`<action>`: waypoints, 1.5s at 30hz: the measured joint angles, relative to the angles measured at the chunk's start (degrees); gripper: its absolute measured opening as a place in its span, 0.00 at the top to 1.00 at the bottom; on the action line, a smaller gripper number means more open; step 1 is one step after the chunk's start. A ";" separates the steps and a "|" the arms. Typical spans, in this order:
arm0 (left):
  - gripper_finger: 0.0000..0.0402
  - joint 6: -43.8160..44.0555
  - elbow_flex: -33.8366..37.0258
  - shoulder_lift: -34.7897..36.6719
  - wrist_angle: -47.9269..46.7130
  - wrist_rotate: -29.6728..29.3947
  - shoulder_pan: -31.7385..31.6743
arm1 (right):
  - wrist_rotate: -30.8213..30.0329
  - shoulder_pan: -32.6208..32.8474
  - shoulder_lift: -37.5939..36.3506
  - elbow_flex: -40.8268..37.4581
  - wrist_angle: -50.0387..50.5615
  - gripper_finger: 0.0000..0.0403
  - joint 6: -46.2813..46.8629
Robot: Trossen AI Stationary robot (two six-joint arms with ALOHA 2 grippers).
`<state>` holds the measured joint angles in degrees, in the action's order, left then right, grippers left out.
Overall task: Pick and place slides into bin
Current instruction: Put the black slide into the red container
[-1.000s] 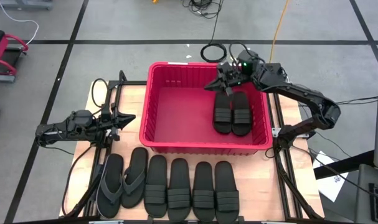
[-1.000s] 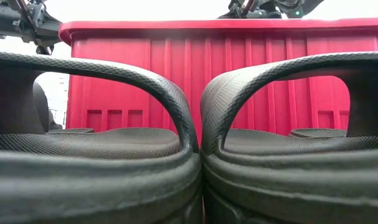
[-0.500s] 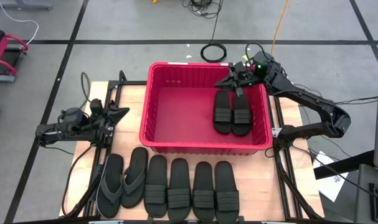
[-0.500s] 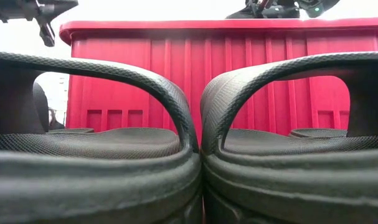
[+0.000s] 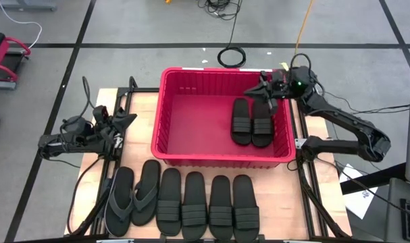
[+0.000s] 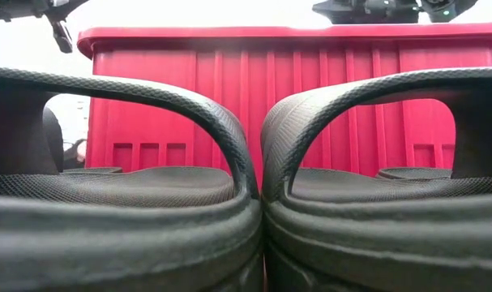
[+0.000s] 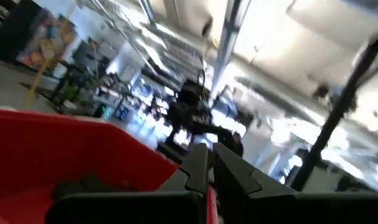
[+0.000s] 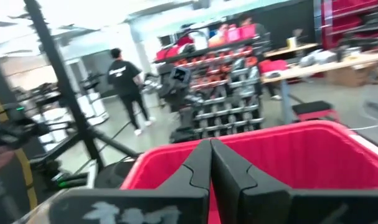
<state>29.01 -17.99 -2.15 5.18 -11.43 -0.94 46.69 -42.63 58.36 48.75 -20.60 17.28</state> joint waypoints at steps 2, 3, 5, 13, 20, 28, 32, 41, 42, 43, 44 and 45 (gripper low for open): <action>0.96 -1.22 -0.81 -2.69 0.21 2.84 0.00 | -2.34 0.02 -1.53 -1.81 -0.46 1.00 0.13; 0.98 -2.19 -1.59 -4.63 1.13 4.39 0.01 | -3.42 0.02 -2.31 -2.80 -0.85 1.00 0.60; 0.99 -4.34 -3.98 -8.98 1.84 7.12 0.01 | -5.41 0.07 -3.83 -4.32 -1.43 1.00 2.61; 1.00 -15.56 -23.79 -30.89 -1.13 12.48 -0.06 | -10.88 -0.38 -9.88 -8.88 -1.45 1.00 9.43; 1.00 -15.76 -43.62 -48.55 -21.72 8.83 -2.68 | -8.43 -1.87 -12.73 -11.05 -1.37 1.00 12.06; 0.92 -15.49 -57.66 -67.63 -23.62 11.76 -2.21 | 4.51 -3.58 -14.90 -11.45 -1.43 1.00 15.21; 0.82 -16.18 -62.26 -74.66 -17.32 11.59 -0.98 | 10.67 -4.26 -15.76 -11.45 -1.44 1.00 15.26; 0.50 -7.22 -68.08 -87.06 -6.61 15.86 0.51 | 21.22 -7.49 -19.94 -11.47 -0.18 1.00 17.09; 0.48 -6.85 -68.55 -88.18 -6.55 16.98 1.05 | 21.21 -7.80 -20.37 -11.47 0.54 1.00 17.09; 0.45 -6.83 -69.16 -89.46 -6.39 18.48 1.61 | 21.16 -8.15 -20.73 -11.47 1.04 1.00 17.09; 0.43 -7.20 -69.73 -90.58 -6.39 20.28 2.19 | 21.10 -8.55 -20.98 -11.47 1.58 1.00 17.05; 0.42 -8.03 -70.08 -91.58 -6.61 22.22 2.82 | 21.10 -8.94 -21.20 -11.47 2.00 1.00 16.93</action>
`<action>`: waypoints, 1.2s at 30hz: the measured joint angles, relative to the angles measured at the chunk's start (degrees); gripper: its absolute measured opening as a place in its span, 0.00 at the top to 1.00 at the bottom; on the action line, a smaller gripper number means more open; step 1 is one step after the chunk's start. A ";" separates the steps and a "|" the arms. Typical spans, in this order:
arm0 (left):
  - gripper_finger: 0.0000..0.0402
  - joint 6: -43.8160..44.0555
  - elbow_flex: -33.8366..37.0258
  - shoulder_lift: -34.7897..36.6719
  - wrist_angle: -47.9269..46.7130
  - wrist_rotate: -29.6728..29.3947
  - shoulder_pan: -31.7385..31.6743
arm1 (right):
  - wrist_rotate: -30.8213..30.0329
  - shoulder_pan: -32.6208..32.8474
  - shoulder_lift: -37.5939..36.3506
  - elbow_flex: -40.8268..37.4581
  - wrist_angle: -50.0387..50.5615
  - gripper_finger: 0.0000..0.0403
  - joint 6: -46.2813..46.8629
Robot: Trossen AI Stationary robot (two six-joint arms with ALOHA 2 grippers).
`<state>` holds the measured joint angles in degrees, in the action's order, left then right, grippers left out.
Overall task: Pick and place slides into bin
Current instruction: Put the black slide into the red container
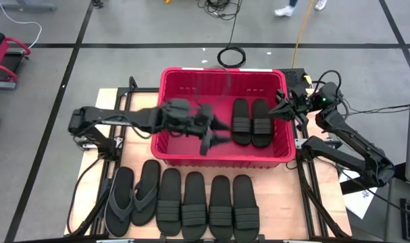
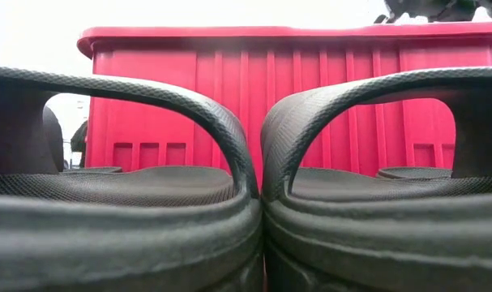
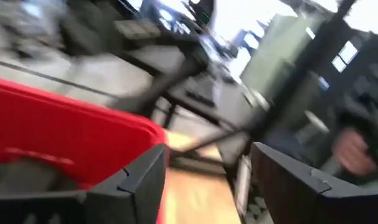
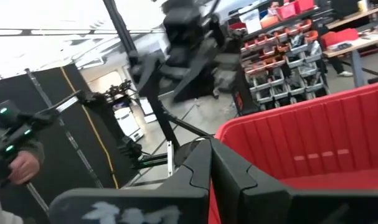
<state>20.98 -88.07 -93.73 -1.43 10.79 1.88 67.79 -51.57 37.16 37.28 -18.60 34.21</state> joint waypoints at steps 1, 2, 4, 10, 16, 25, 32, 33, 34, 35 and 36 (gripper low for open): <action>0.41 -1.15 -0.33 -1.08 -0.14 1.62 0.70 | 0.01 -0.30 -0.14 0.00 0.33 1.00 -0.20; 0.40 -2.32 -0.53 -2.05 0.02 2.80 1.36 | -0.02 -0.61 -0.25 0.00 0.68 1.00 -0.23; 0.40 -3.85 -0.55 -3.17 -0.33 3.80 2.46 | -0.12 -1.24 -0.38 0.00 0.95 1.00 0.26; 0.40 -2.89 -0.61 -3.39 -4.28 5.16 2.97 | -0.51 -2.10 -0.40 0.00 0.82 1.00 1.67; 0.40 -6.34 -0.62 -4.17 -19.80 12.69 5.78 | -2.05 -5.13 -0.40 0.00 0.62 1.00 1.28; 0.40 -9.16 -0.62 -5.69 -22.24 11.13 9.19 | -1.92 -9.01 -0.29 0.00 3.65 1.00 0.98; 0.40 -10.70 -2.03 -5.33 -23.44 9.26 10.82 | -0.72 -10.70 0.04 0.00 7.02 1.00 0.96; 0.40 -12.00 -2.83 -5.22 -23.94 8.07 11.09 | 0.10 -10.50 0.05 0.00 6.43 1.00 1.31; 0.40 -13.79 -3.87 -5.04 -24.82 6.38 11.41 | 0.62 -10.16 0.00 0.00 5.66 1.00 1.89; 0.40 -16.15 -4.80 -4.53 -26.47 4.16 11.81 | 1.11 -9.74 -0.16 0.00 4.75 1.00 2.57; 0.40 -18.63 -5.65 -3.80 -28.64 1.47 12.33 | 1.16 -9.22 -0.51 0.00 3.82 1.00 3.38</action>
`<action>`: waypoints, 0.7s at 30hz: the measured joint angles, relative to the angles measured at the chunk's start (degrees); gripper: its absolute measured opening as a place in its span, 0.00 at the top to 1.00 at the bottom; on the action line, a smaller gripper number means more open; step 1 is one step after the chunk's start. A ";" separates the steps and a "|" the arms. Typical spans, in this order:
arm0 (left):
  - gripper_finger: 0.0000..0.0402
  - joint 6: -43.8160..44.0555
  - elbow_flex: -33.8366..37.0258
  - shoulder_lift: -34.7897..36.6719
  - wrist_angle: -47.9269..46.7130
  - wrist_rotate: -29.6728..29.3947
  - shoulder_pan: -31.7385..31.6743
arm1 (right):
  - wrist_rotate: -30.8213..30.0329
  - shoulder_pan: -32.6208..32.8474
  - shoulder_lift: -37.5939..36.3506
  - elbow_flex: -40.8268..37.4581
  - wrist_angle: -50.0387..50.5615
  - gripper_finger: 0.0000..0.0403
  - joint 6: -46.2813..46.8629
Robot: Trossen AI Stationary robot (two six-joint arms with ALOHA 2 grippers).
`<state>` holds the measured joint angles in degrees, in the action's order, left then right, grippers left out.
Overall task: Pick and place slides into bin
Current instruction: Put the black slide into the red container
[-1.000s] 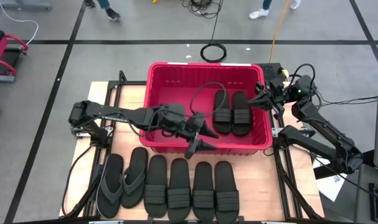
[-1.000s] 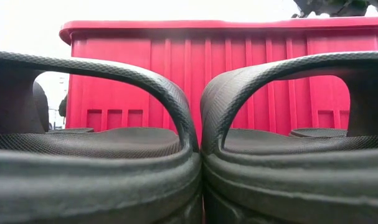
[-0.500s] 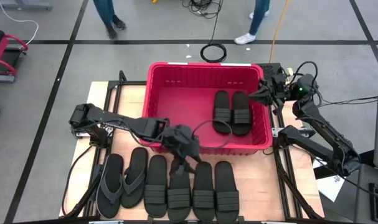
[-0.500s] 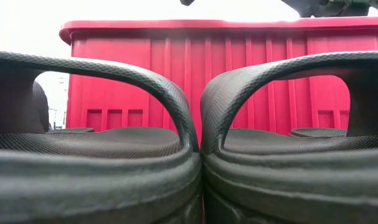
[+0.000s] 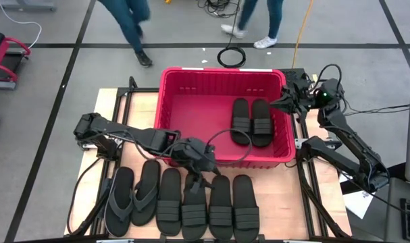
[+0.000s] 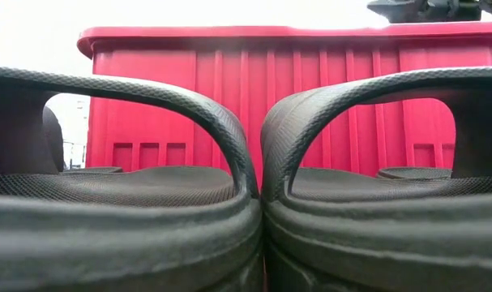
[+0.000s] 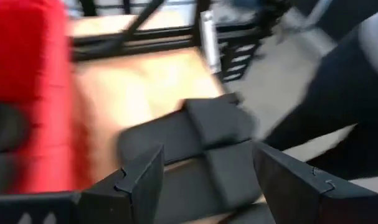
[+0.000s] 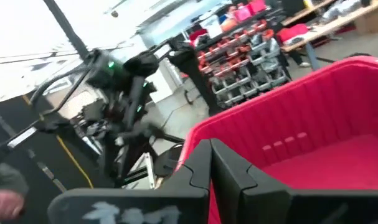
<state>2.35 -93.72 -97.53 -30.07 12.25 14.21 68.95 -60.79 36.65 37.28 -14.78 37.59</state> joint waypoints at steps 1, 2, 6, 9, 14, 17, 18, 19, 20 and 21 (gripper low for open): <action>0.40 -1.97 -1.18 0.64 -1.98 -3.10 0.44 | -0.14 0.61 -0.43 0.00 -1.60 1.00 0.70; 0.40 -3.67 -2.32 1.30 -3.01 -6.75 0.89 | -0.72 1.24 -1.03 0.00 -3.69 1.00 1.58; 0.50 -6.14 -4.27 6.55 -8.49 -22.28 1.99 | -3.09 3.36 -3.51 2.32 -12.37 1.00 6.59; 0.64 -2.90 -4.23 11.93 -13.85 -31.15 1.24 | -2.82 4.35 -4.70 7.46 -12.94 1.00 9.96; 0.95 3.84 -2.86 20.46 -19.76 -34.85 -0.10 | -1.47 4.63 -5.82 18.81 -5.85 1.00 11.24; 0.97 4.85 0.10 25.27 -19.67 -34.88 -0.32 | 2.60 4.65 -5.82 25.83 -0.31 1.00 11.12; 0.96 4.92 1.24 26.77 -18.94 -35.03 -0.32 | 3.36 4.63 -5.82 28.11 1.71 1.00 10.54; 0.97 5.20 2.41 28.29 -18.01 -35.42 -0.44 | 3.56 4.65 -5.84 30.20 3.75 1.00 9.97; 0.98 5.43 3.69 29.70 -17.21 -35.97 -0.54 | 3.72 4.65 -5.84 32.10 5.35 1.00 9.70; 0.99 5.81 5.00 31.00 -16.00 -36.24 -0.82 | 3.78 4.64 -5.84 33.91 6.62 1.00 9.65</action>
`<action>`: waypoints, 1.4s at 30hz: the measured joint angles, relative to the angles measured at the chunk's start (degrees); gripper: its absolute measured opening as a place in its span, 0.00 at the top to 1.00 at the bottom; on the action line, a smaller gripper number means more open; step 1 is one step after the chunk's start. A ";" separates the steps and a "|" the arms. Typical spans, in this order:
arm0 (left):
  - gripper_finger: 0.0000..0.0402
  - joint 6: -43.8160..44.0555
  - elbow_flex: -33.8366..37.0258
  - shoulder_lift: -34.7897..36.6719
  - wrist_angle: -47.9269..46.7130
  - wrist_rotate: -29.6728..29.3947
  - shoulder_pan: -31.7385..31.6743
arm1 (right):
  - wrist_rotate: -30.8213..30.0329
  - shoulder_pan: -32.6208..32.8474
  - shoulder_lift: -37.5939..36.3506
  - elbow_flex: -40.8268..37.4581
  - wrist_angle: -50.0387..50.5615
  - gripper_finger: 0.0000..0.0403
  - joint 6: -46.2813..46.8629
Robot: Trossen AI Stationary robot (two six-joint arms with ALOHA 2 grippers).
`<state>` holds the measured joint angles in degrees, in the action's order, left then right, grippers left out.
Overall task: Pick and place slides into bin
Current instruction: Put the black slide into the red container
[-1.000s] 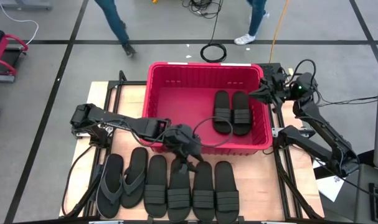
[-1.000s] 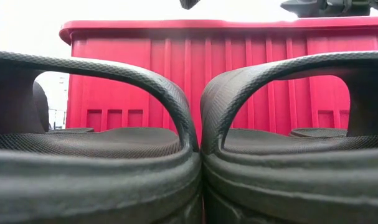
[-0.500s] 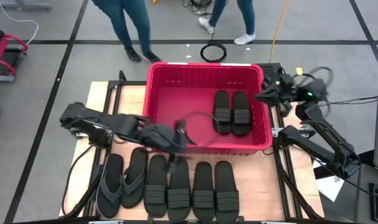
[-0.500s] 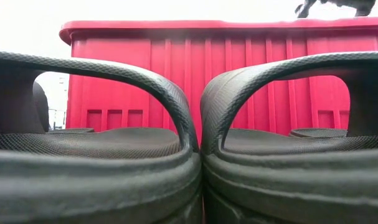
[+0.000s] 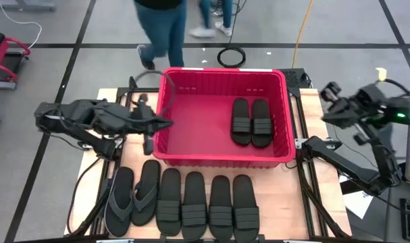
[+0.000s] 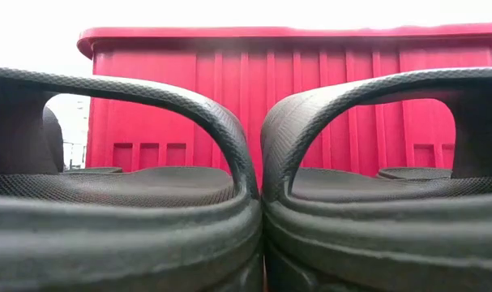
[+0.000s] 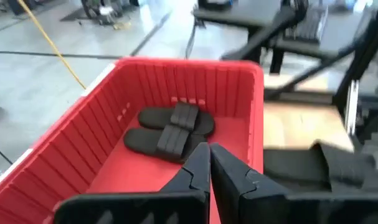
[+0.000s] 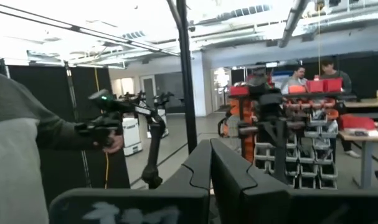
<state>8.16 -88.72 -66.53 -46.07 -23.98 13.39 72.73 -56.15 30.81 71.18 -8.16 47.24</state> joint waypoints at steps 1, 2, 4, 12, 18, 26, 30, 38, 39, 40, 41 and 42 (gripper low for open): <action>0.99 0.36 1.29 1.32 1.86 -0.10 -0.33 | -0.04 -0.03 0.00 1.51 0.85 1.00 0.02; 0.99 0.73 2.54 2.50 3.43 -0.12 -0.67 | -0.21 -0.10 -0.01 2.82 1.62 1.00 0.09; 0.99 1.26 5.27 4.57 6.95 -0.18 -1.27 | -0.39 -0.58 -0.09 4.87 3.51 1.00 0.22; 0.98 2.76 14.47 9.42 22.41 -0.18 -2.76 | 2.54 -3.39 -0.06 3.89 11.86 1.00 -1.68; 0.95 4.80 16.73 9.95 29.95 -0.17 -3.24 | 0.05 -3.43 -0.36 -1.60 17.96 1.00 -11.86; 0.99 9.67 16.95 10.40 31.11 0.83 -3.24 | -2.27 -1.84 3.23 -7.48 15.82 1.00 -20.34; 0.98 8.89 16.95 11.55 31.23 1.45 -3.22 | -6.98 1.98 7.83 -7.54 15.58 1.00 -23.95; 0.97 8.71 16.95 14.92 28.08 3.68 -3.22 | -22.11 24.93 24.67 -7.59 1.67 1.00 -28.95; 0.98 8.94 16.95 15.46 27.26 4.05 -3.22 | -23.51 28.94 26.99 -7.59 -0.71 1.00 -29.63; 0.99 9.26 16.95 16.12 26.08 4.43 -3.22 | -24.85 32.58 29.01 -7.46 -2.25 1.00 -30.31; 0.99 9.81 16.95 16.78 24.61 4.55 -3.22 | -25.94 35.72 30.63 -6.94 -2.39 1.00 -31.08; 1.00 10.40 16.95 17.40 23.38 4.61 -3.22 | -26.32 38.39 31.89 -6.34 -1.90 1.00 -32.31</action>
<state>18.56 -71.77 -49.13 -22.70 -19.37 10.17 46.41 -17.75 62.69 64.84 -10.06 14.93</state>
